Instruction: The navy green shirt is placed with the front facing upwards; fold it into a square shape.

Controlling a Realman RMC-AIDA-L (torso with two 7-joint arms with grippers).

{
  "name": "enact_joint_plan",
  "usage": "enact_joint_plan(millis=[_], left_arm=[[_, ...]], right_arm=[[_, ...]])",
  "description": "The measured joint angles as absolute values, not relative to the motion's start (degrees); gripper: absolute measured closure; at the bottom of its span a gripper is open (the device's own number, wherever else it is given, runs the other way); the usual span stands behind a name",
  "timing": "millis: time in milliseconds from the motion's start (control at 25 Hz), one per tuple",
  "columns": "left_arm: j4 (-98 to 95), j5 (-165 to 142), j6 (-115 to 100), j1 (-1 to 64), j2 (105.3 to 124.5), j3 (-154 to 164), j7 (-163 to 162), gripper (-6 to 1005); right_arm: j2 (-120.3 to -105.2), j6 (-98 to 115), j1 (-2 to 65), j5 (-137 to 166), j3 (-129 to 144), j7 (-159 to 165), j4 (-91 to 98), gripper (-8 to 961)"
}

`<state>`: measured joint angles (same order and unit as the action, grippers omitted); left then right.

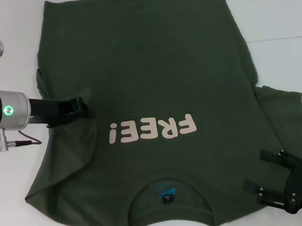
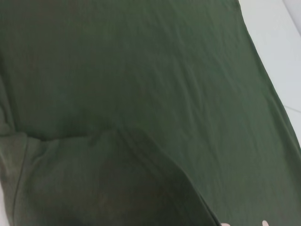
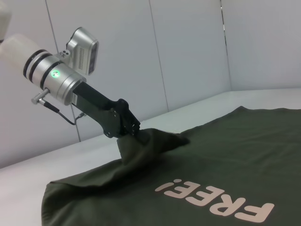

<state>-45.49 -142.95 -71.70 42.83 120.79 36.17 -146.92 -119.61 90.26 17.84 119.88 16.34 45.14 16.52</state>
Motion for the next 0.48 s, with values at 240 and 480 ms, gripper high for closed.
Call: enact_joint_plan(millis=[240,480], left_arm=[[-43.3,-142.5,-70.6,42.8,120.97,36.0,-147.2,952],[-40.4,-137.2,-71.8,42.4,120.28,34.8,-147.0,902]], right_arm=[[-119.66,90.3,17.7,119.9,16.3,45.2,16.7,26],[-119.62,90.4,17.7,119.9,16.3,45.2,16.8,26]])
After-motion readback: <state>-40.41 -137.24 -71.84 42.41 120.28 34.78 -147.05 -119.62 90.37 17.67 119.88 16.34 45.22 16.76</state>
